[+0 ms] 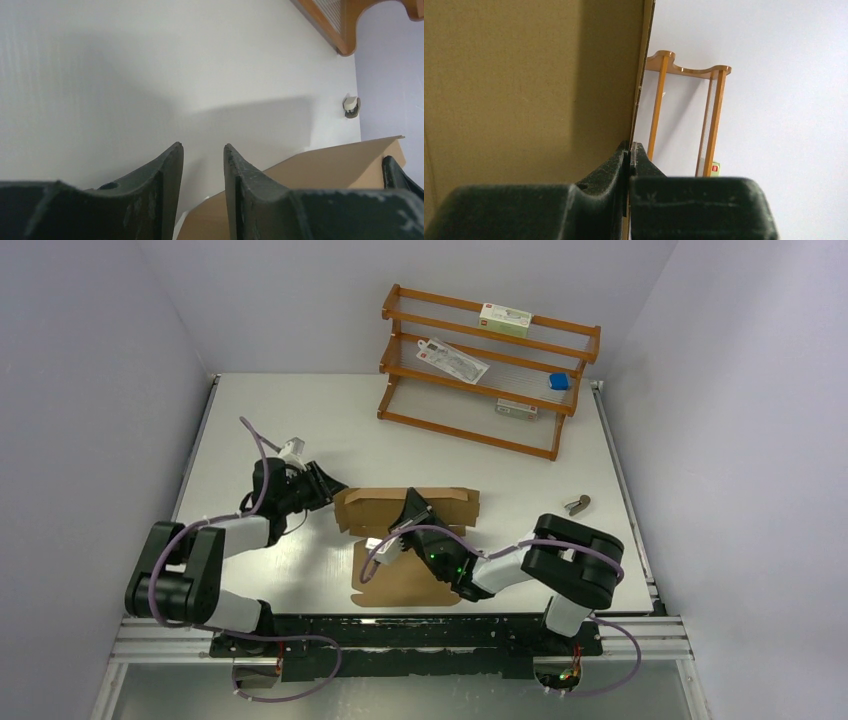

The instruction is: Fold the paper box

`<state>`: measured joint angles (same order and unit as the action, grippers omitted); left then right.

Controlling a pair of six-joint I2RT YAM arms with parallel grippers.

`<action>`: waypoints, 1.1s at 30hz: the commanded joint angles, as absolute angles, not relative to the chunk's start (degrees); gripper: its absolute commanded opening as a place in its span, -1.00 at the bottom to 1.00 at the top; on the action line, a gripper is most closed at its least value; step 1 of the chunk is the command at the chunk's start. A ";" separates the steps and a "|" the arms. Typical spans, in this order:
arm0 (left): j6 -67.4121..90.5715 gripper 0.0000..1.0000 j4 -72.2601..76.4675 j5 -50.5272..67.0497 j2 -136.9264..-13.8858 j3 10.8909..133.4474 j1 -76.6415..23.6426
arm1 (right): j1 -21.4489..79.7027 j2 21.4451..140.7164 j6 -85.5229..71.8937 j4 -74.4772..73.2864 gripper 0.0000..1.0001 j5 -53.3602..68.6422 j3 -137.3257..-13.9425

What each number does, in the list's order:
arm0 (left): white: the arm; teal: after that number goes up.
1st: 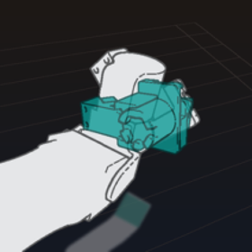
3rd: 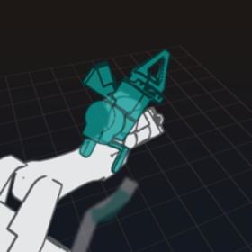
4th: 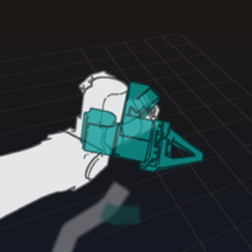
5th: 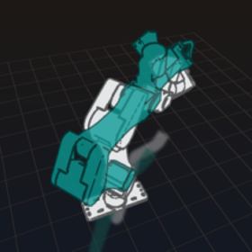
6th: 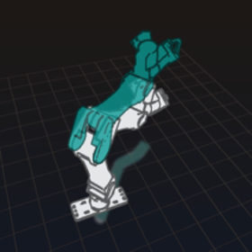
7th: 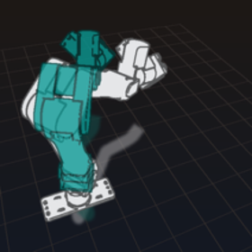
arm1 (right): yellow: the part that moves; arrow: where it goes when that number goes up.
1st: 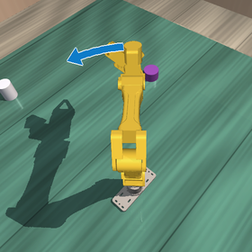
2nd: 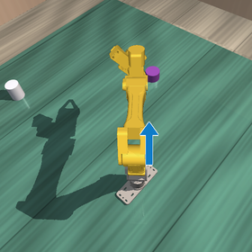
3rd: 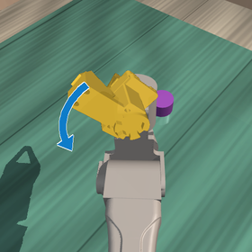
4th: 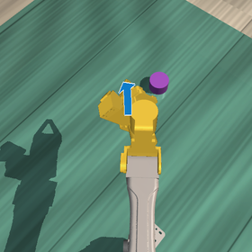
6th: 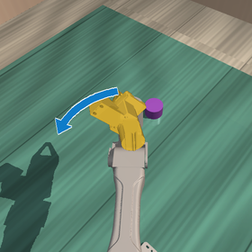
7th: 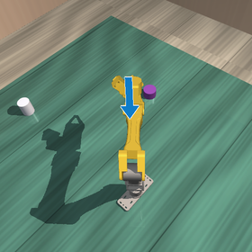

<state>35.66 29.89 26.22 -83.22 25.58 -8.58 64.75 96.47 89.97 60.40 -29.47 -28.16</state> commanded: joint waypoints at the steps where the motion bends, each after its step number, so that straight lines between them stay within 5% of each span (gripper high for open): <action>1: 38.48 -0.16 29.37 21.43 -76.81 22.21 -9.27 | 66.06 97.66 90.51 64.63 -1.00 -30.96 -27.00; 9: 42.04 -0.03 14.75 10.62 -68.40 23.79 -9.73 | 62.26 97.67 87.90 60.05 -1.00 -30.40 -31.34; 17: 39.16 -0.14 4.66 6.66 -64.42 30.96 -13.65 | 55.34 98.28 84.23 55.30 -1.00 -27.95 -37.70; 33: 49.12 -0.44 23.13 10.35 -80.08 26.71 -32.08 | 53.79 96.93 78.44 51.55 -1.00 -24.52 -39.47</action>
<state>46.44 15.73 8.64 -76.62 27.14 -30.02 54.00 98.50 80.97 52.18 -26.04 -38.59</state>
